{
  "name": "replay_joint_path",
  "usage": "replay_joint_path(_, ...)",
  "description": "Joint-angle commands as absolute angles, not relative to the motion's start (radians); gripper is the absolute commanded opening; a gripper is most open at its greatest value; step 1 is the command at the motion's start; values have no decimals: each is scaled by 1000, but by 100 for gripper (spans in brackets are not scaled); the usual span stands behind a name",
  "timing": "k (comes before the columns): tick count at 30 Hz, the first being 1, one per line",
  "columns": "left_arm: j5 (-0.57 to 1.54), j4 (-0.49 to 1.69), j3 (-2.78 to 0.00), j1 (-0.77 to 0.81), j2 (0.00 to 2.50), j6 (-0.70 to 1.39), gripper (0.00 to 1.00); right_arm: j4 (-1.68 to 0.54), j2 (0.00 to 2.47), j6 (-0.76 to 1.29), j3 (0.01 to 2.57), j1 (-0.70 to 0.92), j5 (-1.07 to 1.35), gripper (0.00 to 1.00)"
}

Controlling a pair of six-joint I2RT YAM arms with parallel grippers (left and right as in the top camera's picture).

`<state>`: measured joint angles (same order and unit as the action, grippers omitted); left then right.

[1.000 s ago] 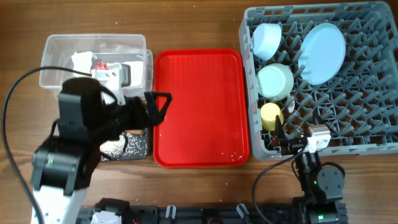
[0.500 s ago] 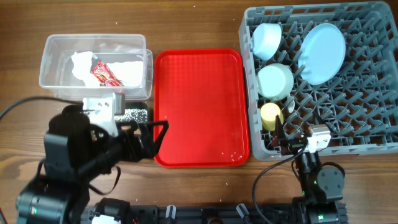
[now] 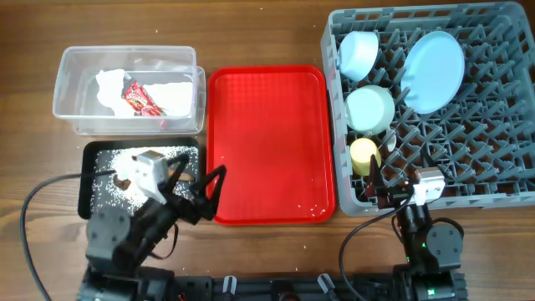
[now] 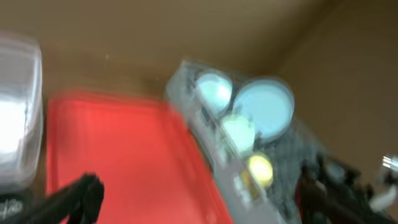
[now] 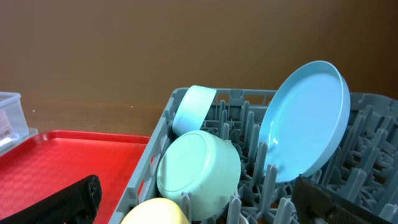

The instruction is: Sort waste into correct bins and load items into the dishwasher rack

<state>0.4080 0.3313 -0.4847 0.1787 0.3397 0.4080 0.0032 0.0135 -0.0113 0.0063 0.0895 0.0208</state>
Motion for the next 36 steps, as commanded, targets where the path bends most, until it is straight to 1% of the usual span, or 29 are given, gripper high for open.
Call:
replay_joint_path(1,389,18,-292,138,221,408,100,6,4,3,5,92,7,100)
replay_joint_path(2,363,-103,-230,129,189,408,100,6,4,3,5,92,7,100)
replay_joint_path(3,344,-165,-195,125,171,408,100,6,4,2,5,92,7,100)
replay_joint_path(6,297,-276,-119,115,133,408,100,6,4,2,5,92,7,100)
replay_joint_path(14,234,-273,-19,80,58,397,100,6,4,2,5,92,7,100)
replay_joint_path(19,211,-164,-6,47,44,397,100,6,4,3,5,92,7,100)
replay_joint_path(23,75,56,-6,47,9,397,100,6,4,3,5,92,7,100)
replay_joint_path(24,38,76,-6,48,3,376,100,6,4,2,5,92,7,100)
replay_joint_path(33,51,76,-6,47,3,-80,100,6,4,2,5,92,7,100)
replay_joint_path(36,55,76,-6,47,3,-174,100,6,4,3,5,92,7,100)
